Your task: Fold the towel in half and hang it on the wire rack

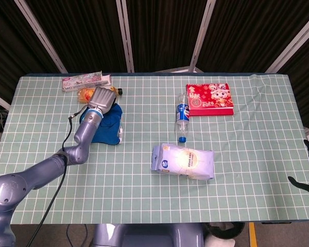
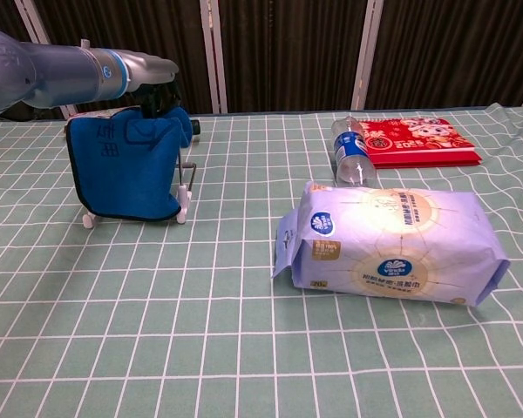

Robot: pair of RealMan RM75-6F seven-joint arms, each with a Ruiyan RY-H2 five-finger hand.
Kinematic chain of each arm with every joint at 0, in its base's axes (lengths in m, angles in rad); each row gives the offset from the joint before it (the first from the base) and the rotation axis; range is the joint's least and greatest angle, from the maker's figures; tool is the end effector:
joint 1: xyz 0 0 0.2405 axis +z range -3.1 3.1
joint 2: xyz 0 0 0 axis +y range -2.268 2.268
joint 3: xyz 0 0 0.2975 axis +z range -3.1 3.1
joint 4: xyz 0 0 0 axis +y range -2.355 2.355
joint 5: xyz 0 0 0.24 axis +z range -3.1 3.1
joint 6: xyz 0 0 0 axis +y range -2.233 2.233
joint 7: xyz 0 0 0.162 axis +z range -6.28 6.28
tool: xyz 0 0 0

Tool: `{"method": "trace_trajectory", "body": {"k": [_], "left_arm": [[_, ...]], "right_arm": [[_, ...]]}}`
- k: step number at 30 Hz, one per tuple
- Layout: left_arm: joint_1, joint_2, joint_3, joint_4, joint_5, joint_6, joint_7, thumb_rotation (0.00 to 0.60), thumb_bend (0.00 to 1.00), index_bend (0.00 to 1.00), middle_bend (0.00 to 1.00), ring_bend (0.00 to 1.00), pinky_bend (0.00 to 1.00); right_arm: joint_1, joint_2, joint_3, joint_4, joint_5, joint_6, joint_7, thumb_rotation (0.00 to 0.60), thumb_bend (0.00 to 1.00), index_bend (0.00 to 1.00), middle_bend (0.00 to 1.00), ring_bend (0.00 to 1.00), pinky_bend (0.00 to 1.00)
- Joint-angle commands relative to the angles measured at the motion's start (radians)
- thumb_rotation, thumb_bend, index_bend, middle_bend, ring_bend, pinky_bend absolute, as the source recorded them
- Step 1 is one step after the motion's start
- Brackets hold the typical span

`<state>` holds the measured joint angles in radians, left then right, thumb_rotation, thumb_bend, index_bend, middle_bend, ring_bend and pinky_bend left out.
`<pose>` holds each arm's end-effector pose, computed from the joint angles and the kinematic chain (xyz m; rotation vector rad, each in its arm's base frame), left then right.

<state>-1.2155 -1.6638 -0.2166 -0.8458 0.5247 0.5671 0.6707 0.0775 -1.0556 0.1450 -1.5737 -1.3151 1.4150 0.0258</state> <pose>-0.1154 0.5767 -0.0318 -1.8068 -0.7474 -0.5315 -0.3957 -0.2228 0.1977 1.2106 -0.9071 0.7975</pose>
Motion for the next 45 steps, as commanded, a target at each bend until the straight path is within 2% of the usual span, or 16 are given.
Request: {"method": "trace_trajectory", "body": {"k": [1, 2, 4, 5, 8, 15, 22, 27, 28, 30, 32, 35, 37, 39, 41, 45], "left_arm": [[-0.005, -0.003, 0.006, 0.005, -0.031, -0.008, 0.003, 0.6, 0.58, 0.47, 1.0, 1.0, 1.0], [-0.006, -0.002, 0.009, 0.005, -0.052, -0.005, 0.011, 0.6, 0.46, 0.3, 1.0, 1.0, 1.0], [-0.01, 0.003, 0.009, -0.003, -0.098, 0.002, 0.023, 0.6, 0.27, 0.08, 1.0, 1.0, 1.0], [-0.013, 0.007, 0.01, -0.011, -0.116, 0.012, 0.031, 0.6, 0.2, 0.02, 1.0, 1.0, 1.0], [-0.016, 0.024, 0.012, -0.038, -0.148, 0.035, 0.043, 0.6, 0.13, 0.0, 1.0, 1.0, 1.0], [0.004, 0.113, -0.019, -0.158, -0.163, 0.097, 0.001, 0.6, 0.13, 0.0, 1.0, 1.0, 1.0], [0.064, 0.232, -0.066, -0.33, -0.058, 0.178, -0.117, 0.6, 0.13, 0.0, 1.0, 1.0, 1.0], [0.182, 0.399, -0.098, -0.569, 0.069, 0.302, -0.246, 0.6, 0.11, 0.0, 0.96, 0.94, 1.0], [0.211, 0.427, -0.096, -0.61, 0.102, 0.321, -0.275, 0.6, 0.09, 0.0, 0.89, 0.87, 0.96], [0.263, 0.471, -0.088, -0.667, 0.153, 0.36, -0.319, 0.6, 0.05, 0.0, 0.69, 0.68, 0.77], [0.327, 0.509, -0.07, -0.717, 0.215, 0.416, -0.365, 0.6, 0.02, 0.0, 0.39, 0.37, 0.47], [0.399, 0.536, -0.046, -0.766, 0.283, 0.494, -0.411, 0.6, 0.0, 0.0, 0.07, 0.08, 0.22], [0.454, 0.548, -0.023, -0.792, 0.333, 0.559, -0.437, 0.6, 0.0, 0.0, 0.0, 0.01, 0.11], [0.501, 0.559, -0.001, -0.814, 0.377, 0.611, -0.456, 0.6, 0.0, 0.0, 0.0, 0.0, 0.03], [0.558, 0.571, 0.027, -0.843, 0.432, 0.677, -0.478, 0.6, 0.0, 0.0, 0.0, 0.0, 0.0], [0.721, 0.638, 0.142, -0.978, 0.571, 0.843, -0.476, 0.6, 0.0, 0.0, 0.0, 0.0, 0.0]], "right_arm": [[0.001, -0.001, -0.001, 0.002, 0.0, -0.004, 0.002, 0.6, 0.0, 0.0, 0.0, 0.0, 0.0], [0.001, -0.001, -0.002, 0.002, 0.001, -0.007, 0.004, 0.6, 0.0, 0.0, 0.0, 0.0, 0.0], [0.002, -0.002, -0.002, 0.003, 0.0, -0.007, 0.0, 0.6, 0.0, 0.0, 0.0, 0.0, 0.0], [0.002, -0.003, -0.002, 0.002, -0.002, -0.005, -0.001, 0.6, 0.0, 0.0, 0.0, 0.0, 0.0], [0.001, -0.002, -0.003, 0.001, -0.003, -0.004, 0.002, 0.6, 0.0, 0.0, 0.0, 0.0, 0.0], [-0.004, 0.001, -0.006, -0.005, -0.018, 0.01, 0.007, 0.6, 0.0, 0.0, 0.0, 0.0, 0.0], [-0.011, 0.008, -0.011, -0.014, -0.04, 0.028, 0.018, 0.6, 0.0, 0.0, 0.0, 0.0, 0.0], [-0.021, 0.016, -0.017, -0.022, -0.07, 0.054, 0.036, 0.6, 0.0, 0.0, 0.0, 0.0, 0.0], [-0.022, 0.017, -0.018, -0.023, -0.076, 0.059, 0.039, 0.6, 0.0, 0.0, 0.0, 0.0, 0.0], [-0.025, 0.02, -0.02, -0.026, -0.087, 0.069, 0.048, 0.6, 0.0, 0.0, 0.0, 0.0, 0.0], [-0.028, 0.023, -0.021, -0.026, -0.1, 0.079, 0.058, 0.6, 0.0, 0.0, 0.0, 0.0, 0.0], [-0.03, 0.025, -0.023, -0.024, -0.109, 0.085, 0.07, 0.6, 0.0, 0.0, 0.0, 0.0, 0.0], [-0.032, 0.027, -0.023, -0.022, -0.112, 0.089, 0.078, 0.6, 0.0, 0.0, 0.0, 0.0, 0.0], [-0.033, 0.028, -0.021, -0.019, -0.113, 0.093, 0.083, 0.6, 0.0, 0.0, 0.0, 0.0, 0.0], [-0.034, 0.028, -0.02, -0.016, -0.116, 0.099, 0.087, 0.6, 0.0, 0.0, 0.0, 0.0, 0.0], [-0.038, 0.032, -0.019, -0.017, -0.142, 0.125, 0.102, 0.6, 0.0, 0.0, 0.0, 0.0, 0.0]]}}
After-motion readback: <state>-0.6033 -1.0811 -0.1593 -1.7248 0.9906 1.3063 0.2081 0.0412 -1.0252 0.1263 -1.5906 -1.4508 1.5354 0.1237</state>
